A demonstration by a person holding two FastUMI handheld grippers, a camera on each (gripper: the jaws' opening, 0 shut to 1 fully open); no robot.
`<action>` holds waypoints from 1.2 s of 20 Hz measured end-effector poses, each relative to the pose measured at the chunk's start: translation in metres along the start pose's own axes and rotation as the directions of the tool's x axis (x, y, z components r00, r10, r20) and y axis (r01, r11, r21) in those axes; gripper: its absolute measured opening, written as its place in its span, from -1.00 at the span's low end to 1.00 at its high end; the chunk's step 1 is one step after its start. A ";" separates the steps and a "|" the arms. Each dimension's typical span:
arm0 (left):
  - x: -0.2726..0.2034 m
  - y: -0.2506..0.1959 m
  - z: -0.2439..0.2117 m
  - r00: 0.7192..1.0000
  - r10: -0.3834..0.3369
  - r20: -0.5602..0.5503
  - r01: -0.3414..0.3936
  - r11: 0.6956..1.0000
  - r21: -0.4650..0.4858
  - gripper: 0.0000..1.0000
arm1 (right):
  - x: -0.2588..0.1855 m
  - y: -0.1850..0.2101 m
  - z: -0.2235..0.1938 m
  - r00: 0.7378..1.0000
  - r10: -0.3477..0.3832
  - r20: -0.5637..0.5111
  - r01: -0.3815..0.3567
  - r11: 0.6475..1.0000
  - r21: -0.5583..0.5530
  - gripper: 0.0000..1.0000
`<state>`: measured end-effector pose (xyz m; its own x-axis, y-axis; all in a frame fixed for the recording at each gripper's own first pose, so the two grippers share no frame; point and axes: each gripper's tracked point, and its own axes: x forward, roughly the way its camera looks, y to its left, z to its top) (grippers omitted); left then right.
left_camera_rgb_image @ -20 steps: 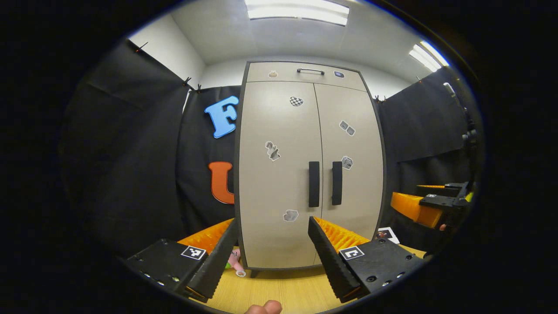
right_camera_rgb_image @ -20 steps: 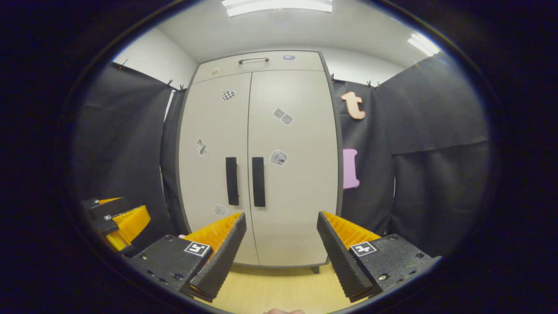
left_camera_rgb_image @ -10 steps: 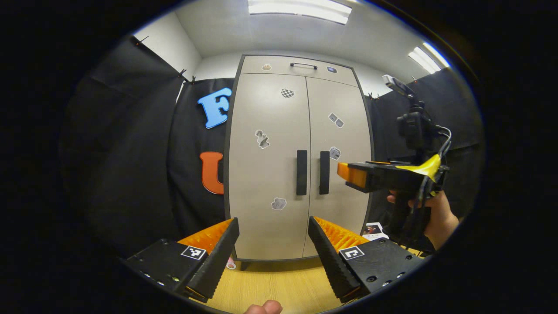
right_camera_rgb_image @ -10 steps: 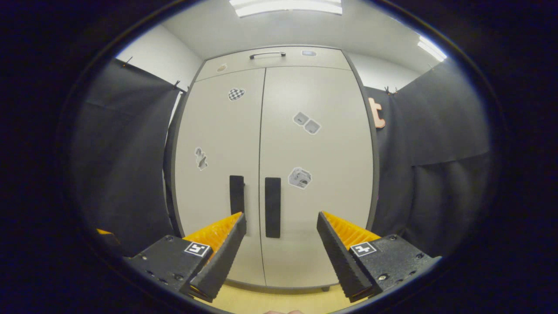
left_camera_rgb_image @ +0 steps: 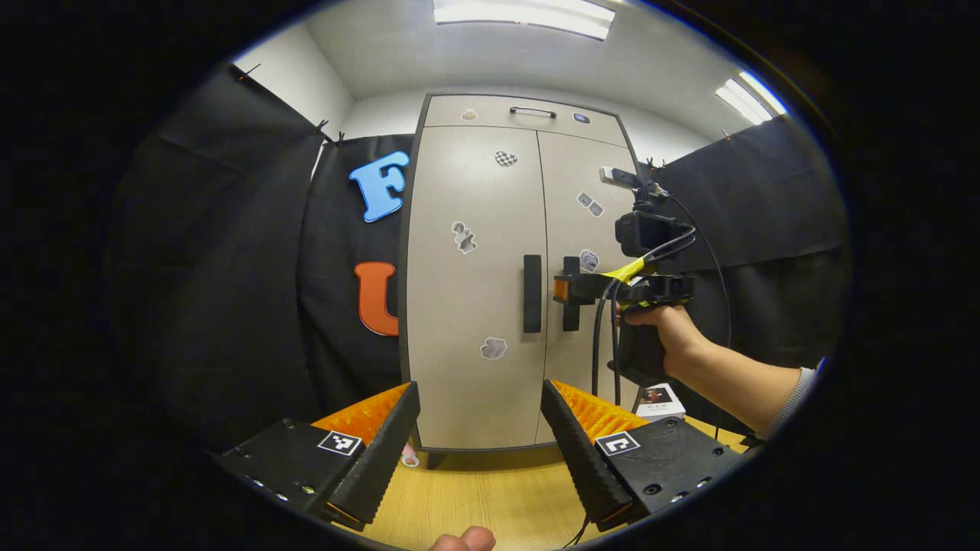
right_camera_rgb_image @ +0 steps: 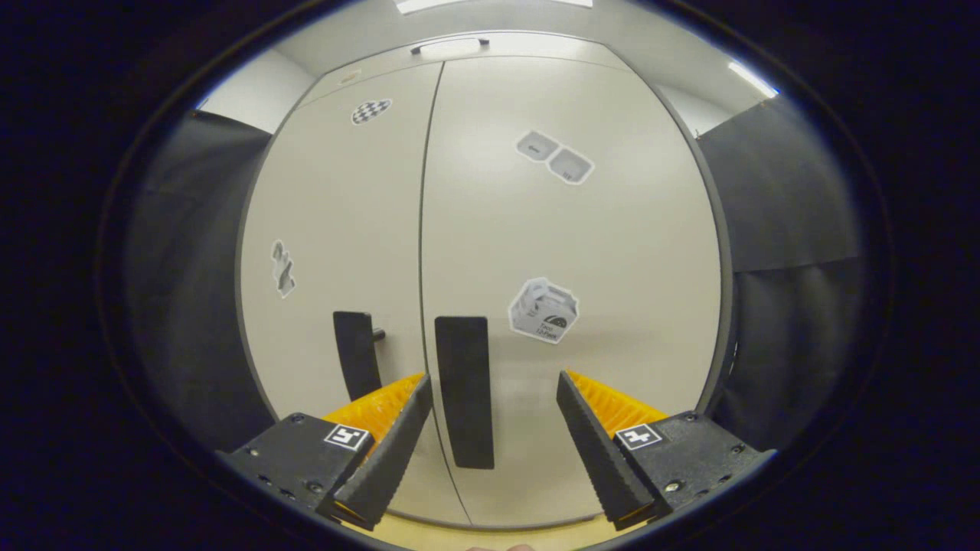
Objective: Open the right door of the double-door shoe cabinet with the right hand, and open the left door with the left hand.
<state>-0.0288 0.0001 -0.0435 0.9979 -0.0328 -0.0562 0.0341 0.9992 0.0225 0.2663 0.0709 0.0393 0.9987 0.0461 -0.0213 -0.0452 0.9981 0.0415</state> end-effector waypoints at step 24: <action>0.007 0.026 -0.006 0.999 0.032 -0.003 -0.032 0.998 -0.048 0.90 | 0.009 0.018 -0.004 0.999 0.008 0.034 -0.007 0.999 -0.031 -0.36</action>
<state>-0.0214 0.0256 -0.0494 0.9983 -0.0012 -0.0583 -0.0002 0.9997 -0.0237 0.2747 0.0897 0.0356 0.9985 0.0525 0.0132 -0.0526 0.9986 0.0106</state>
